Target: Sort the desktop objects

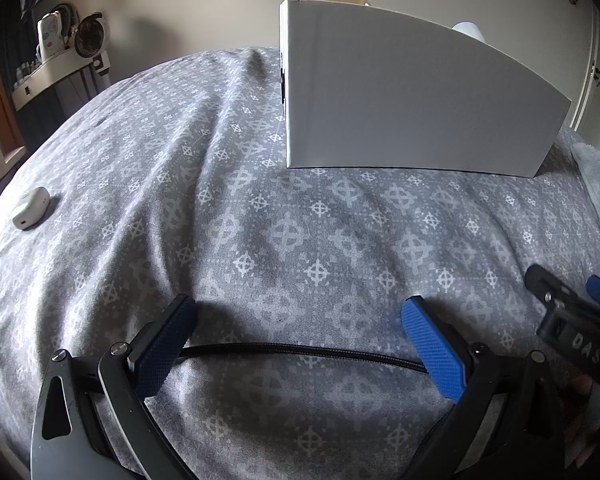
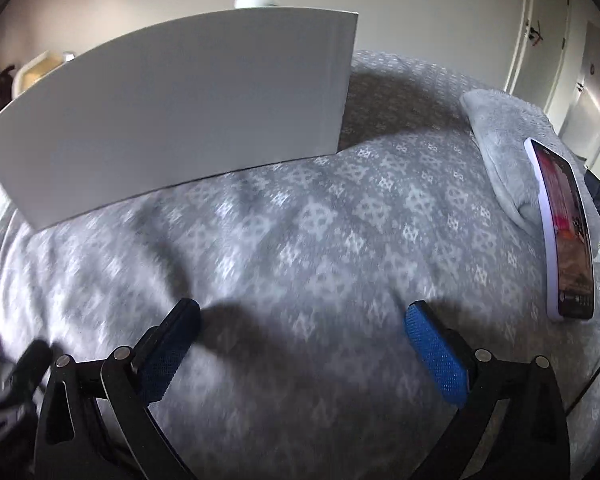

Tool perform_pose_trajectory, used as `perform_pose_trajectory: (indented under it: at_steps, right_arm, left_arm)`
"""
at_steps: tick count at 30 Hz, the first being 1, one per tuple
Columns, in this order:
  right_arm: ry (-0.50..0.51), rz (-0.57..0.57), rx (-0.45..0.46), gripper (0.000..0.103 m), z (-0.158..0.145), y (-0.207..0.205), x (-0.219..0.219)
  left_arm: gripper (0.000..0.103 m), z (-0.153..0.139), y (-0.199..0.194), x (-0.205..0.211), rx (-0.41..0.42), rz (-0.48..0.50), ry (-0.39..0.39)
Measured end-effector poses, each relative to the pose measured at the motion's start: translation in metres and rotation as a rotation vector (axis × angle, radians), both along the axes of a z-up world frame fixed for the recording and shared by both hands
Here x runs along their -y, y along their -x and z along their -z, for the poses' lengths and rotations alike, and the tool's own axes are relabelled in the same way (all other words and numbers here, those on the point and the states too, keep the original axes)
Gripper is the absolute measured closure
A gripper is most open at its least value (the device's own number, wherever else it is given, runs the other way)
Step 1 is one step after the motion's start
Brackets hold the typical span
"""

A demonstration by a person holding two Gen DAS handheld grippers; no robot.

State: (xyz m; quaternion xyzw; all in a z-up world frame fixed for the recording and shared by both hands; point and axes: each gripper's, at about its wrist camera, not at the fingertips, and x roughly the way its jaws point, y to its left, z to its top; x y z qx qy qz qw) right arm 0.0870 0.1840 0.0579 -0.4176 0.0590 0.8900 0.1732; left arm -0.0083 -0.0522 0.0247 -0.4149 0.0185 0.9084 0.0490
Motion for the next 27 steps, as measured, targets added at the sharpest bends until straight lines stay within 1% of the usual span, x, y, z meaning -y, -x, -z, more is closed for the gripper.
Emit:
perform_pose_trajectory:
  at_steps: [2, 5, 7, 12, 18, 21, 27]
  right_arm:
    - [0.006, -0.003, 0.000, 0.000, 0.001, -0.013, 0.008]
    - [-0.009, 0.013, 0.009, 0.000, -0.001, -0.021, 0.023]
    - [-0.016, 0.012, -0.006, 0.000, 0.000, -0.028, 0.029]
    - [-0.011, 0.000, 0.007, 0.000, 0.001, -0.028, 0.028]
    - [-0.004, -0.010, -0.008, 0.000, 0.003, -0.030, 0.027]
    - [-0.011, -0.010, -0.006, 0.000, 0.003, -0.030, 0.028]
    - [-0.016, -0.010, -0.004, 0.000, 0.004, -0.030, 0.029]
  left_arm:
    - [0.000, 0.000, 0.000, 0.000, 0.000, 0.000, 0.001]
    - [0.000, 0.001, 0.000, -0.001, 0.001, -0.001, 0.005]
    - [0.000, 0.001, 0.000, 0.000, 0.001, -0.001, 0.005]
    - [0.000, 0.001, 0.000, 0.000, 0.003, -0.001, 0.004]
    - [0.000, 0.001, 0.001, 0.000, 0.003, 0.000, 0.002]
    - [0.000, 0.001, 0.006, 0.003, 0.006, 0.000, 0.002]
    - [0.000, 0.001, 0.004, 0.003, 0.006, -0.001, 0.001]
